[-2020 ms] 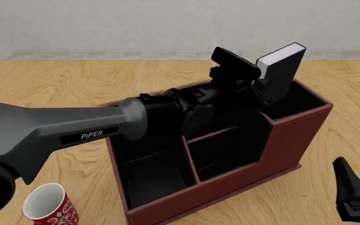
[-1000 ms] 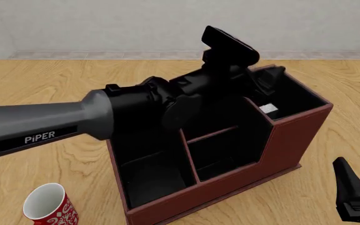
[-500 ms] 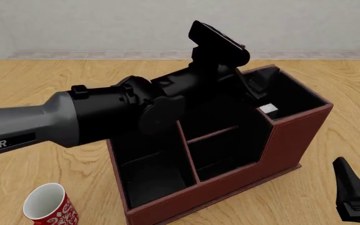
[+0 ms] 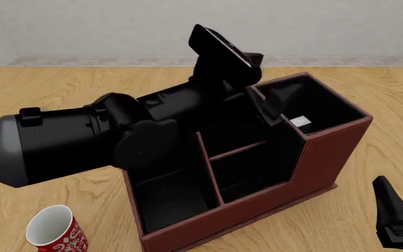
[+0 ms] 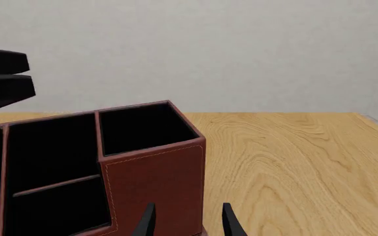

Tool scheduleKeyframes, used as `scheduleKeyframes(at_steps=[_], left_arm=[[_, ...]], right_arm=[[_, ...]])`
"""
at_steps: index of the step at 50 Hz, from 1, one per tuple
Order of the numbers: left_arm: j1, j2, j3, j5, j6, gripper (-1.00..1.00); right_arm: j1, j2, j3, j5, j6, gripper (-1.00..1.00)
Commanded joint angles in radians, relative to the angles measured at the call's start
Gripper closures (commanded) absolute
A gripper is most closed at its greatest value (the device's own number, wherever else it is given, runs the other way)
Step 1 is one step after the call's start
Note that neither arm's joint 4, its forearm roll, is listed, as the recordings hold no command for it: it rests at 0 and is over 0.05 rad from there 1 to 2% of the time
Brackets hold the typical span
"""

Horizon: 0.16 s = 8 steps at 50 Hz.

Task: Pick up the book and place it in the right compartment of the caddy.

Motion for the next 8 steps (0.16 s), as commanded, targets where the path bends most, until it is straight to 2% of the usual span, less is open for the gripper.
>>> scheduleKeyframes(at_steps=[1, 8], left_arm=[[-0.027, -0.092, 0.077, 0.006, 0.025, -1.00], [-0.041, -0.122, 0.109, 0.013, 0.028, -1.00]], right_arm=[[0.000, 0.000, 0.000, 0.000, 0.000, -1.00], [0.000, 0.000, 0.000, 0.000, 0.000, -1.00]])
